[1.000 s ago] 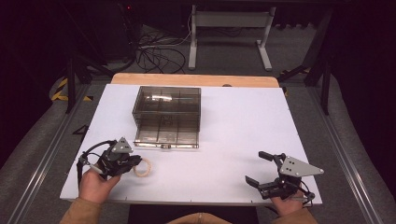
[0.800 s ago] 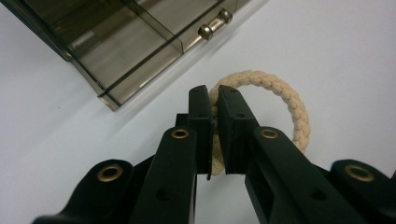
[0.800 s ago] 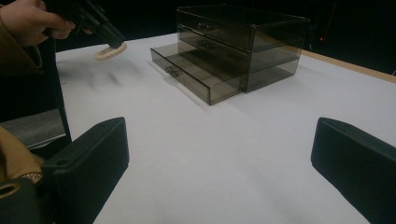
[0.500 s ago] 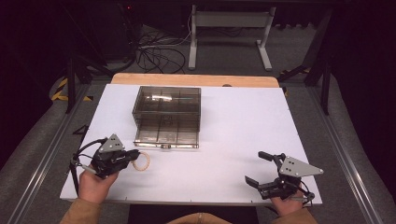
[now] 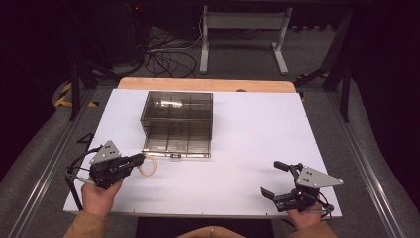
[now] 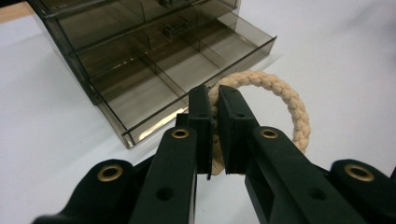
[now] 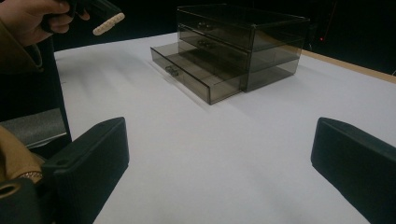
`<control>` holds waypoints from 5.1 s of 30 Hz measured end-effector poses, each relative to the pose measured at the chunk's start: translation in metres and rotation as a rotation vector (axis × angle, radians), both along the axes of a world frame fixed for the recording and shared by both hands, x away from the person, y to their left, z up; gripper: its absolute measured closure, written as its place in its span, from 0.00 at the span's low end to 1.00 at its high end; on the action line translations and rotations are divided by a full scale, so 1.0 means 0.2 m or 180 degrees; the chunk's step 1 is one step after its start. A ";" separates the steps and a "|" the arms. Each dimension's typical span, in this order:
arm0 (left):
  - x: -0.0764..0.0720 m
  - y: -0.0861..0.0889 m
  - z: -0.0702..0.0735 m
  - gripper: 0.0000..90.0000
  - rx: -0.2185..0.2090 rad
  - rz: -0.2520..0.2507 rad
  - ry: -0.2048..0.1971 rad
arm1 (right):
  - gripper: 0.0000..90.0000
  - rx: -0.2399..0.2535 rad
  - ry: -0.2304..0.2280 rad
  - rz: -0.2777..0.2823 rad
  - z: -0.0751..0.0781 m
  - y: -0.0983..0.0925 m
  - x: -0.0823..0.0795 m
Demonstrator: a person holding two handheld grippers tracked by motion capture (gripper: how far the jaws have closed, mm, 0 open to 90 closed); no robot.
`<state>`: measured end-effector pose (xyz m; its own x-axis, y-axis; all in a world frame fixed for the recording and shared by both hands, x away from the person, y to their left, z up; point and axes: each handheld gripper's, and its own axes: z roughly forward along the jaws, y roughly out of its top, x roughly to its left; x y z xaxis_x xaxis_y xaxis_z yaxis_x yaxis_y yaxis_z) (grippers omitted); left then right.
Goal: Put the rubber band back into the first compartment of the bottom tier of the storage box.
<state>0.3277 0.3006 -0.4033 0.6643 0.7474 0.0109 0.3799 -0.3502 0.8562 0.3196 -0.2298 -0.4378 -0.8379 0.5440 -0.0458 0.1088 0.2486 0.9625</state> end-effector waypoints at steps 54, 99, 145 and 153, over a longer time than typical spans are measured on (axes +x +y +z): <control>0.03 -0.03 0.10 0.93 -0.0235 0.0148 -0.0408 | 0.05 -0.0005 0.0003 0.0012 0.00 0.01 0.00; 0.37 -0.07 0.07 0.93 -0.0107 0.0410 -0.0237 | 0.05 -0.0028 0.0015 0.0018 -0.01 0.01 0.00; 0.44 -0.08 -0.09 0.93 0.0053 0.0454 -0.0235 | 0.05 -0.0013 0.0013 0.0016 0.00 0.00 0.00; 0.46 -0.07 -0.13 0.92 0.0137 0.0472 -0.0160 | 0.05 -0.0002 0.0008 0.0027 0.00 -0.01 0.00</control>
<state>0.4190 0.2862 -0.4299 0.5444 0.8354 0.0754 0.3874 -0.3301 0.8608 0.3199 -0.2309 -0.4382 -0.8425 0.5369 -0.0438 0.1092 0.2499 0.9621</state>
